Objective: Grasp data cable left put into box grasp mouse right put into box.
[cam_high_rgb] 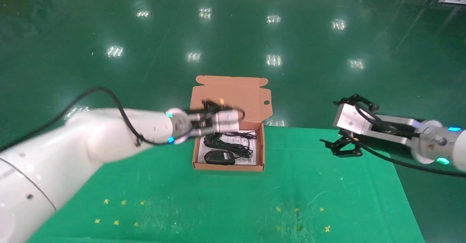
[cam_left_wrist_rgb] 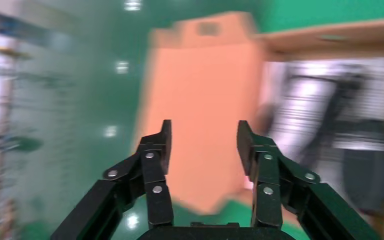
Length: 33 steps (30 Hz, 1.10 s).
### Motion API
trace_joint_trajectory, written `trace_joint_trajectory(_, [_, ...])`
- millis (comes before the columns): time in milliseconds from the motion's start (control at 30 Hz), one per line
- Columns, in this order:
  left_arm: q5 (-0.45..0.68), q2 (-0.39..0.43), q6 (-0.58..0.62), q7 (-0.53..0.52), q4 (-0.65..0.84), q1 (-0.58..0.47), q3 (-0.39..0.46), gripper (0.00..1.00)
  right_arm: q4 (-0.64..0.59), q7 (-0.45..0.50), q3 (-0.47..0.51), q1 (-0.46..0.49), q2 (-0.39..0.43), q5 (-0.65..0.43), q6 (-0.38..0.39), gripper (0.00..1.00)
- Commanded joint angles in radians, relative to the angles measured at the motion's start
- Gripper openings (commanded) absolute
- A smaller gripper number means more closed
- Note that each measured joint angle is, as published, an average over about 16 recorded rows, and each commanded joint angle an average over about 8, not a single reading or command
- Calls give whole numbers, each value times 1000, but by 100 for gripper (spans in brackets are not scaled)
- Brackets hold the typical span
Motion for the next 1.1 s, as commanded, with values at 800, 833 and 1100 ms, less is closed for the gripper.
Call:
trace_joint_trajectory(800, [-335, -203, 260, 10, -148, 121, -256, 100, 16, -28, 272, -117, 1, 166, -299, 100])
trace_joint_trajectory(833, [-351, -213, 274, 11, -156, 129, -268, 100, 15, -30, 286, -127, 0, 177, -311, 100])
trace_joint_trajectory(1100, [-461, -280, 367, 19, -209, 183, -348, 100, 10, -43, 385, -189, -5, 256, -393, 100])
